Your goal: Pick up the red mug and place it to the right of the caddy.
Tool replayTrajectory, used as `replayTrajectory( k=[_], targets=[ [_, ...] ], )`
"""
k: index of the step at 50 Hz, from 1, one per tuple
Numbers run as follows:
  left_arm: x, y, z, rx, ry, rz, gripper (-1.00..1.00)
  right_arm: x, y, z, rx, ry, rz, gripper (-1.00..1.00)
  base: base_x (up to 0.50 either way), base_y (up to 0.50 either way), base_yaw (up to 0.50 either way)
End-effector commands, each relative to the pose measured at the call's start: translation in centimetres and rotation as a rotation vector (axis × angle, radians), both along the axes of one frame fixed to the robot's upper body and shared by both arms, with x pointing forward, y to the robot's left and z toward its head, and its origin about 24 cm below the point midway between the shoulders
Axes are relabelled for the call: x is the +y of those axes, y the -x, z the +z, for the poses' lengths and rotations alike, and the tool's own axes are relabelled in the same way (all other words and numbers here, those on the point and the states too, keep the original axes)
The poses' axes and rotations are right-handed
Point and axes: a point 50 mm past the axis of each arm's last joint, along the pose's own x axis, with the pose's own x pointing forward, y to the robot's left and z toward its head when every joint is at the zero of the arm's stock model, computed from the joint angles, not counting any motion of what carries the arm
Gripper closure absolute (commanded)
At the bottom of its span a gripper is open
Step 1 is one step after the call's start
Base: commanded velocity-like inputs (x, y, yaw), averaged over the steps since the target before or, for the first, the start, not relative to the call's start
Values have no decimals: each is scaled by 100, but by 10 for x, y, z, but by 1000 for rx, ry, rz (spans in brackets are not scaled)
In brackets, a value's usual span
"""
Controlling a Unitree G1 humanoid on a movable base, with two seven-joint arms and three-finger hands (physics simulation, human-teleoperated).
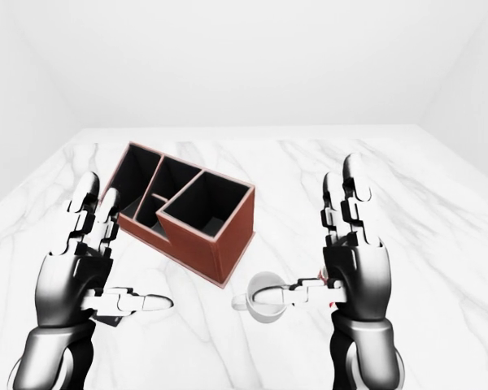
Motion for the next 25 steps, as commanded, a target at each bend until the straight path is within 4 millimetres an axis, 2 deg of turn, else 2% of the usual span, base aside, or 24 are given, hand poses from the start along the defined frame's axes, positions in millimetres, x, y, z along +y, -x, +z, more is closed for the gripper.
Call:
replayTrajectory(
  k=[1,8,20,25],
  targets=[
    [-1,2,0,-1,6,-4,-100,-2,2,2,-12,-5,1,-100,0,-50,0],
    [-1,3,2,-10,3,-5,-100,-2,2,2,-9,-8,-2,-100,0,-48,0],
    [0,2,2,-8,5,-1,-100,-1,2,2,-5,8,-14,-100,0,0,0],
    [3,7,10,-46,9,-3,-100,-8,23,39,-212,8,-52,-100,0,0,0]
  ],
)
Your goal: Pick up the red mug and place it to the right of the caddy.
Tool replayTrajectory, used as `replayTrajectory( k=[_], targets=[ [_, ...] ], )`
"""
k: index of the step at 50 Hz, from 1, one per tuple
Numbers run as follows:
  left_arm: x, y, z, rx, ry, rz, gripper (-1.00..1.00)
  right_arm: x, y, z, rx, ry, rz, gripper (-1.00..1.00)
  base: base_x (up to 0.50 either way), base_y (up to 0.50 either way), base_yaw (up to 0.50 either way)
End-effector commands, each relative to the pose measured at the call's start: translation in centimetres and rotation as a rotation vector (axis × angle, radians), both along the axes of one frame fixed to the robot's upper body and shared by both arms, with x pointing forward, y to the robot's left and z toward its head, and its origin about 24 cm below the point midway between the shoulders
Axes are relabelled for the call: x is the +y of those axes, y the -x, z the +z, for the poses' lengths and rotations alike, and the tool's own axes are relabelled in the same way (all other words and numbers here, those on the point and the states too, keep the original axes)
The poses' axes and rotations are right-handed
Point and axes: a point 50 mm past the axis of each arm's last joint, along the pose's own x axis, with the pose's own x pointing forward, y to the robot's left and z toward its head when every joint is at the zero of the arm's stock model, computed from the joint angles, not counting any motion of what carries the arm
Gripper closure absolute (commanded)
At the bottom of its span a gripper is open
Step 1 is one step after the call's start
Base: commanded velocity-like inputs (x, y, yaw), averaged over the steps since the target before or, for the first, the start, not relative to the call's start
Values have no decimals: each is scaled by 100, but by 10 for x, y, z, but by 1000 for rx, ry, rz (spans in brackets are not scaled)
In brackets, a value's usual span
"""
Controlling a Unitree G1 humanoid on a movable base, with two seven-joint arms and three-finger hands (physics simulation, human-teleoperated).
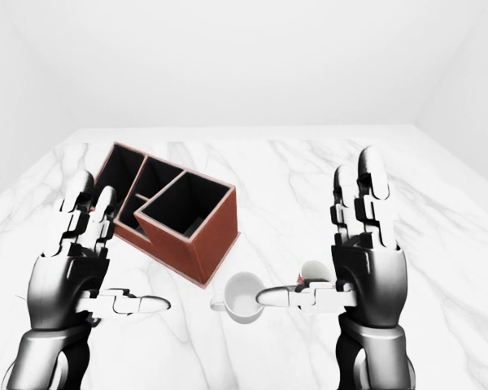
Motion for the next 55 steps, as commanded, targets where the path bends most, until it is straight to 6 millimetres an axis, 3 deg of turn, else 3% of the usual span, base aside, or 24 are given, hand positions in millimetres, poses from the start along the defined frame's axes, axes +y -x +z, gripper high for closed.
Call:
replayTrajectory(
  k=[1,19,31,38,45,55],
  targets=[
    [3,4,6,-27,3,0,-100,-7,19,34,-185,14,-36,-100,0,0,0],
    [2,7,9,-38,1,-8,-100,-27,22,36,-53,-11,-20,-100,0,0,0],
    [0,6,7,-31,1,-14,-100,-43,35,38,-37,147,-21,-100,0,0,0],
    [3,7,8,-36,2,-9,-100,-41,40,30,-6,393,-23,-100,0,0,0],
    [3,6,5,-20,6,-9,-100,-49,42,35,4,612,-111,-100,0,0,0],
    [5,6,8,-37,5,-3,-100,-55,41,37,48,718,-228,-100,0,0,0]
  ],
)
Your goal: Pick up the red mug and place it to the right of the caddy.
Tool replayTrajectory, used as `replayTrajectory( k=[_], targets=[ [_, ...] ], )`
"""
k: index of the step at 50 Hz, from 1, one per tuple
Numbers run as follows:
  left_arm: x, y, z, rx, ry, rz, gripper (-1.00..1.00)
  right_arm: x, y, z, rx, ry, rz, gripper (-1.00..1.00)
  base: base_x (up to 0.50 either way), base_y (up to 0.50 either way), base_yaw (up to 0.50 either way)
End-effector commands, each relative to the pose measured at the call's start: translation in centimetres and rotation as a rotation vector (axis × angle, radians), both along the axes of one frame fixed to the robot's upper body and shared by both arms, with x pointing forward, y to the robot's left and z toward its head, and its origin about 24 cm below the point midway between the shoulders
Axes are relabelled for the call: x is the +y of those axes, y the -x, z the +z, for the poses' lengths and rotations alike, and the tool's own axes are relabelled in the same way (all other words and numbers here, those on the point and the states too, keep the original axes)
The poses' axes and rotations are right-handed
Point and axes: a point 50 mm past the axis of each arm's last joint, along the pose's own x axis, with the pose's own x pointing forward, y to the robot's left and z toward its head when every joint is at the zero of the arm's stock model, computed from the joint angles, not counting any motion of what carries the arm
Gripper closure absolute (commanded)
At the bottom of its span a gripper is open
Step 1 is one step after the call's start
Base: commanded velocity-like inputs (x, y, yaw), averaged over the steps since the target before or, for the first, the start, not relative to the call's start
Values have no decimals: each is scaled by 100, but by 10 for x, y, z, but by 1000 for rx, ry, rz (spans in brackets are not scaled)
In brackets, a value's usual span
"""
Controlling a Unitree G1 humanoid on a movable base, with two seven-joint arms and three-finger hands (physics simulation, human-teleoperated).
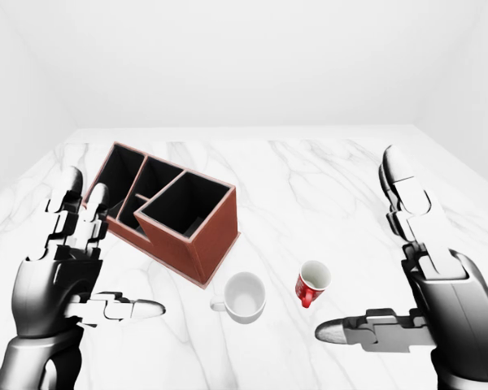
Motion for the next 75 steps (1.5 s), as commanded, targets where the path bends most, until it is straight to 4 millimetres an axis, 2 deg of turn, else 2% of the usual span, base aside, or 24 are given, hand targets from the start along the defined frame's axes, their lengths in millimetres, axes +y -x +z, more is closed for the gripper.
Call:
replayTrajectory(
  k=[1,12,20,25,33,38,41,48,53,56,61,75],
  targets=[
    [2,0,1,-7,2,5,-100,-11,2,0,42,138,-152,-100,0,0,0],
    [2,1,3,-14,0,7,-100,-15,3,-6,79,124,-232,-100,0,0,0],
    [4,4,7,-32,-1,11,-100,-22,1,-26,186,70,-272,-100,0,0,0],
    [4,5,7,-31,-1,11,-100,-24,2,-25,189,87,-297,-100,0,0,0],
    [5,3,4,-20,0,16,-100,-29,2,-39,274,64,-337,-100,0,0,0],
    [5,3,5,-27,-2,16,-100,-32,2,-40,283,74,-360,-100,0,0,0],
    [5,4,6,-30,-3,17,-100,-38,1,-52,346,45,-377,-100,0,0,0],
    [6,5,8,-38,-3,19,-100,-43,0,-62,398,35,-399,-100,0,0,0],
    [6,5,6,-30,-2,20,-100,-50,-5,-64,421,61,-411,-100,0,0,0],
    [4,6,7,-33,-4,14,-100,-53,-12,-75,472,51,-402,-100,0,0,0],
    [6,6,9,-46,-5,19,-100,-54,-16,-73,468,80,-393,-100,0,0,0],
    [7,5,7,-35,-4,21,-100,-55,-35,-82,540,155,-373,-100,0,0,0]
  ],
)
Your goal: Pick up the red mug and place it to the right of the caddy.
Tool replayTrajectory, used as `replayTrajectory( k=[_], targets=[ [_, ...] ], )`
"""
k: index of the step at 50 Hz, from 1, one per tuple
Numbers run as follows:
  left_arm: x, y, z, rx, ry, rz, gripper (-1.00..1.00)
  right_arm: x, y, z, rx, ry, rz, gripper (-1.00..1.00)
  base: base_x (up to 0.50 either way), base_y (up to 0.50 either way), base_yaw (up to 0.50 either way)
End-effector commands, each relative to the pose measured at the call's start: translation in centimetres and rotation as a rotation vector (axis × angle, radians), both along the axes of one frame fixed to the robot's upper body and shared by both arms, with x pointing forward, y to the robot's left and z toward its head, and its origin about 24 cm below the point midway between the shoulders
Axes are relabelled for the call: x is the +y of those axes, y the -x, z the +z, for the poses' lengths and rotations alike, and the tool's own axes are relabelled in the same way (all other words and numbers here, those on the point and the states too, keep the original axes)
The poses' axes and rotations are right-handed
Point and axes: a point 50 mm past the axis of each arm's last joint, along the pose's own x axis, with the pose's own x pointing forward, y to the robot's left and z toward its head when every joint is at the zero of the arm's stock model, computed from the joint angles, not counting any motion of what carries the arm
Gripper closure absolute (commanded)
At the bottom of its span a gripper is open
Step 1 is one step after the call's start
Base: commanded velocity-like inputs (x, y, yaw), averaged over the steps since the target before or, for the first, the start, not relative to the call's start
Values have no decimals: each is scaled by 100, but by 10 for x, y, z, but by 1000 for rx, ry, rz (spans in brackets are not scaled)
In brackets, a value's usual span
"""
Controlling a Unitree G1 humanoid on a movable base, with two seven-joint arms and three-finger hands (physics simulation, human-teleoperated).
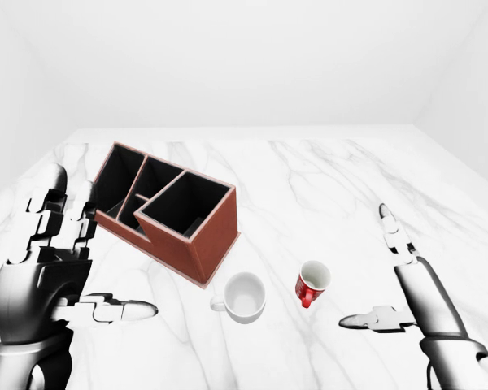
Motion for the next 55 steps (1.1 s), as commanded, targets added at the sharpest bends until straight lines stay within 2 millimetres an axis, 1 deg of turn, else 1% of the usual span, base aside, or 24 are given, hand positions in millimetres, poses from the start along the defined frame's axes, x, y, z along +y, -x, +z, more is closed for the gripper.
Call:
replayTrajectory(
  k=[1,2,3,4,10,15,19,21,28,30,33,37,38,40,42,43,46,49,51,55],
  targets=[
    [1,1,3,-16,-3,2,-100,-3,-14,-7,58,33,20,-100,0,0,0],
    [1,2,4,-18,-3,2,-100,-3,-18,-6,55,42,26,-100,0,0,0],
    [1,1,-1,4,-1,4,-100,-4,-19,-7,63,46,30,-100,0,0,0],
    [1,1,2,-9,-2,3,-100,-4,-20,-7,69,48,33,-100,0,0,0],
    [1,1,3,-13,-3,3,-100,-7,-32,-23,143,31,51,-100,0,0,0],
    [1,2,3,-17,-4,4,-100,-9,-38,-24,156,34,65,-100,0,0,0],
    [1,3,3,-16,-4,4,-100,-8,-41,-28,177,39,76,-100,0,0,0],
    [2,4,5,-25,-6,6,-100,-9,-43,-33,202,36,77,-100,0,0,0],
    [2,5,5,-24,-4,6,-100,-8,-45,-33,209,40,89,-100,0,0,0],
    [2,6,8,-41,-7,6,-100,-10,-47,-38,230,34,87,-100,0,0,0],
    [2,6,6,-29,-5,7,-100,-10,-50,-42,248,24,91,-100,0,0,0],
    [2,7,9,-46,-7,7,-100,-11,-53,-46,265,16,97,-100,0,0,0],
    [3,6,6,-30,-5,8,-100,-12,-54,-49,275,12,99,-100,0,0,0],
    [3,6,9,-45,-7,8,-100,-12,-55,-50,285,12,103,-100,0,0,0],
    [3,3,5,-23,-3,9,-100,-10,-58,-51,290,13,113,-100,0,0,0],
    [3,3,3,-14,-3,9,-100,-10,-59,-54,305,15,117,-100,0,0,0],
    [3,4,6,-29,-5,8,-100,-10,-65,-64,348,6,129,-100,0,0,0],
    [3,4,5,-22,-3,10,-100,-10,-71,-63,349,7,141,-100,0,0,0],
    [3,3,5,-22,-3,10,-100,-9,-74,-58,335,22,150,-100,0,0,0],
    [3,3,4,-22,-3,9,-100,-7,-76,-57,336,38,158,-100,0,0,0]
  ],
)
